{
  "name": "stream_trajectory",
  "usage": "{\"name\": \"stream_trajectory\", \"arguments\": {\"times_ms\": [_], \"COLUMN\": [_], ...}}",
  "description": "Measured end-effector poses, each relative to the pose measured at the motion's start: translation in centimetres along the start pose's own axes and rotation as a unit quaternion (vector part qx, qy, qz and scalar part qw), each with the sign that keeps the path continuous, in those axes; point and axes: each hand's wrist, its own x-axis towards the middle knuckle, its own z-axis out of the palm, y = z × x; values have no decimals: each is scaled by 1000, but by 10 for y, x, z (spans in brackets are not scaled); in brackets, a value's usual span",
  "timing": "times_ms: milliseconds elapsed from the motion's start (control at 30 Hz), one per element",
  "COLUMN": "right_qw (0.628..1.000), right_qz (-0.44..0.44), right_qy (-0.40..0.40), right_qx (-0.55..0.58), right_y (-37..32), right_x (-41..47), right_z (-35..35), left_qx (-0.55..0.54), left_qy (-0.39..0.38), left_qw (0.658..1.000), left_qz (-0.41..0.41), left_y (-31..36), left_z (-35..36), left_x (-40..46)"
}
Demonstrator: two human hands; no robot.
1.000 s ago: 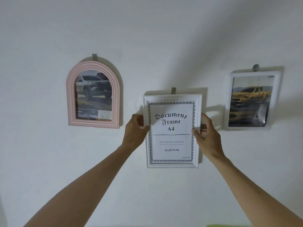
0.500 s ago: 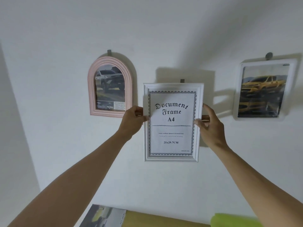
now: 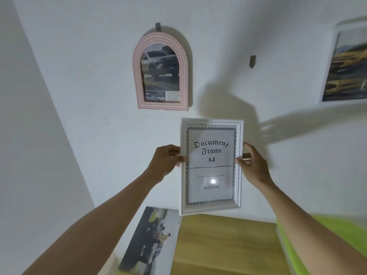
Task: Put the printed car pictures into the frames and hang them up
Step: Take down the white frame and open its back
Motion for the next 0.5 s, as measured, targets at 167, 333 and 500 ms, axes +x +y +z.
{"name": "stream_trajectory", "arguments": {"times_ms": [167, 333, 500], "right_qw": [991, 992, 980], "right_qz": [92, 85, 144], "right_qy": [-32, -81, -106], "right_qx": [-97, -39, 82], "right_y": [28, 1, -33], "right_x": [-46, -83, -94], "right_z": [41, 65, 80], "left_qx": [49, 113, 127], "left_qy": [-9, -17, 22], "left_qw": [998, 993, 991], "left_qz": [-30, -20, 14], "left_y": [-47, -72, -82], "left_z": [-1, 12, 36], "left_x": [-20, -45, -66]}}
